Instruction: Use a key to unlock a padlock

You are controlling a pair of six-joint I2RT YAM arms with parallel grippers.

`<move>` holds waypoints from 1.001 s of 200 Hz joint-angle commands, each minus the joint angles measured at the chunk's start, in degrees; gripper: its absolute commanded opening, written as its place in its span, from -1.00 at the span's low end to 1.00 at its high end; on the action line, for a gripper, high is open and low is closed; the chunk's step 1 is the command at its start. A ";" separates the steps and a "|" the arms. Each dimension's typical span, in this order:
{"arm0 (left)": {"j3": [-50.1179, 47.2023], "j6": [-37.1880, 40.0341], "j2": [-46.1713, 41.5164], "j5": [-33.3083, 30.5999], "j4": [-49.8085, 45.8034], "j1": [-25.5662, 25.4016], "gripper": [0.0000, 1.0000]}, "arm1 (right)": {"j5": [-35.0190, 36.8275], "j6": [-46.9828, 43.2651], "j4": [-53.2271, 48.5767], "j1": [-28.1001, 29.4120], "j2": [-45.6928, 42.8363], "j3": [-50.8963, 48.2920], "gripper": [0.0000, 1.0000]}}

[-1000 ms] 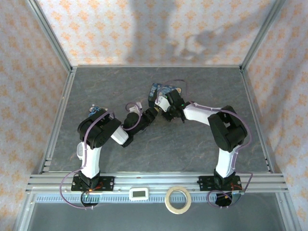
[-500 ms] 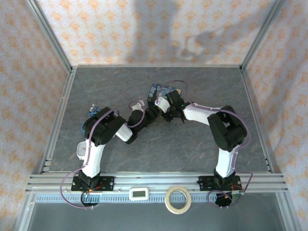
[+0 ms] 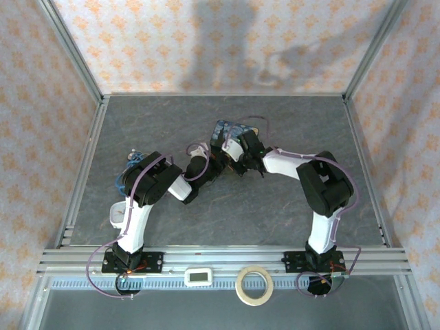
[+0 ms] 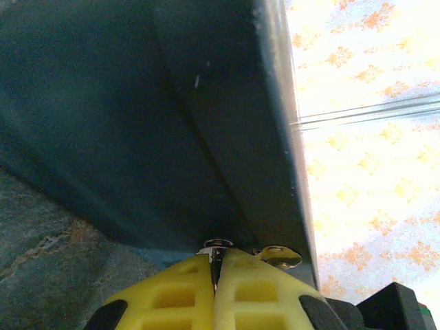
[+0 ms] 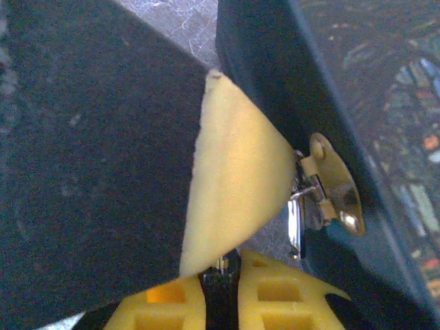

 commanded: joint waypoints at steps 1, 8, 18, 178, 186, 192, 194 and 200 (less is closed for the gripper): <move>0.98 0.36 1.35 -1.42 -0.05 -0.71 -1.00 | -0.78 4.73 2.05 0.14 -6.07 -2.77 -0.55; 0.91 0.36 1.34 -1.62 -0.02 -0.69 -1.00 | -0.68 6.92 2.20 0.14 -7.65 -3.58 -0.45; 0.66 0.18 1.30 -1.86 0.28 -0.65 -1.00 | -0.32 10.39 2.04 0.09 -9.92 -4.59 -0.30; -2.83 -2.64 0.18 -6.66 4.33 -0.95 -1.00 | -0.37 64.00 15.87 -13.15 -8.82 -7.80 0.61; -3.24 -3.36 0.14 -7.89 5.09 -1.13 -1.00 | -0.86 64.64 16.63 -13.10 -7.25 -7.45 0.60; -3.52 -3.95 0.18 -8.86 5.72 -1.26 -1.00 | -1.04 65.19 17.10 -13.05 -6.26 -7.25 0.59; -3.62 -4.23 0.14 -9.20 5.84 -1.32 -1.00 | -1.05 65.34 17.18 -13.09 -5.94 -7.20 0.59; -3.99 -4.60 0.05 -10.08 6.56 -1.39 -1.00 | -0.80 65.87 17.54 -13.07 -5.17 -7.15 0.59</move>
